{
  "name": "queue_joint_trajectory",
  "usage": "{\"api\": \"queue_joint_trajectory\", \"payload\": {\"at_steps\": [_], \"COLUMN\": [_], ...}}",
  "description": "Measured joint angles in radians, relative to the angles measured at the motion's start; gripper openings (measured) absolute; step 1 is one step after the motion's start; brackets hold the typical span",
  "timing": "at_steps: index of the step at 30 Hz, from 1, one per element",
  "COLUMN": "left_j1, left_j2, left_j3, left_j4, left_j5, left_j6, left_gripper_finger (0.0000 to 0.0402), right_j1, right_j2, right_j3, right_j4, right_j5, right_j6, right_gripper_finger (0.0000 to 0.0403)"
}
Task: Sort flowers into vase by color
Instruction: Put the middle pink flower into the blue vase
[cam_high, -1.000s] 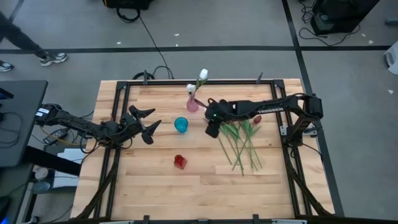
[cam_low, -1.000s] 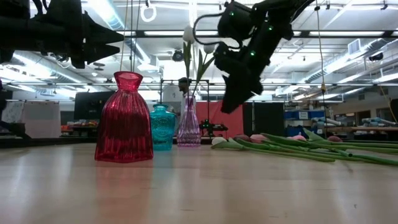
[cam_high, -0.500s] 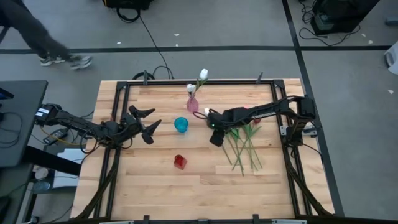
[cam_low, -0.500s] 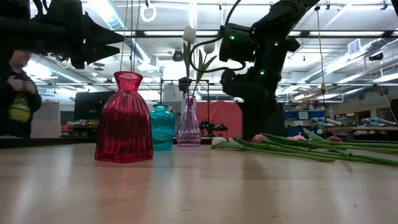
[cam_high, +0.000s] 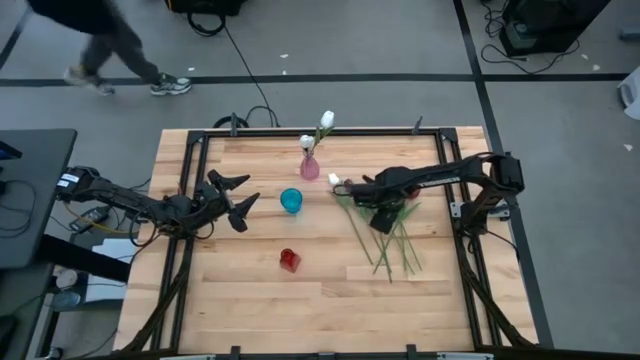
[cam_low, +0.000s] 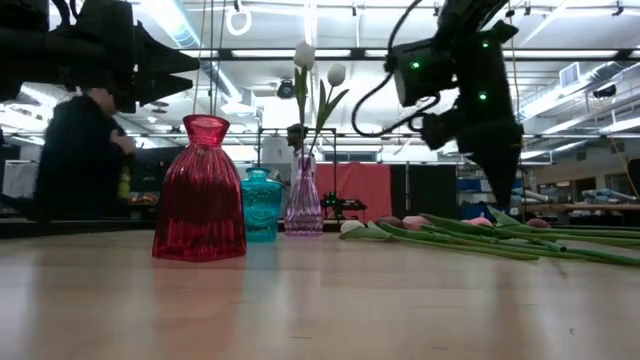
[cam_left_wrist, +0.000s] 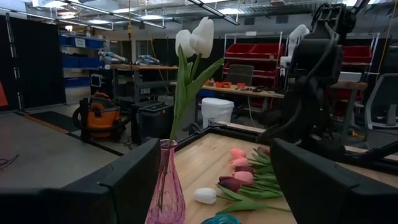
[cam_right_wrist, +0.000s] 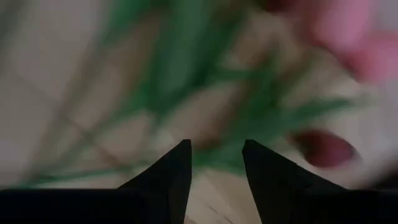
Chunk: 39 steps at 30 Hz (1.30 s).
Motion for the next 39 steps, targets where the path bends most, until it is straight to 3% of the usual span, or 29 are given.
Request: {"api": "queue_joint_trajectory", "payload": {"at_steps": [8, 14, 28, 39], "left_j1": [0.0, 0.0, 0.0, 0.0], "left_j2": [0.0, 0.0, 0.0, 0.0], "left_j3": [0.0, 0.0, 0.0, 0.0], "left_j4": [0.0, 0.001, -0.001, 0.0], "left_j5": [0.0, 0.0, 0.0, -0.001], "left_j6": [-0.007, -0.007, -0.007, -0.007], "left_gripper_finger": [0.0307, 0.0307, 0.0307, 0.0307], "right_j1": [-0.094, -0.104, -0.04, 0.002], "right_j2": [-0.131, -0.15, -0.196, -0.05], "right_j3": [-0.189, -0.286, -0.237, -0.238], "right_j4": [0.108, 0.242, 0.261, 0.27], "right_j5": [-0.039, -0.104, -0.137, -0.134], "right_j6": [0.025, 0.043, 0.142, 0.182], "right_gripper_finger": [0.0133, 0.0114, 0.0125, 0.0132]}}
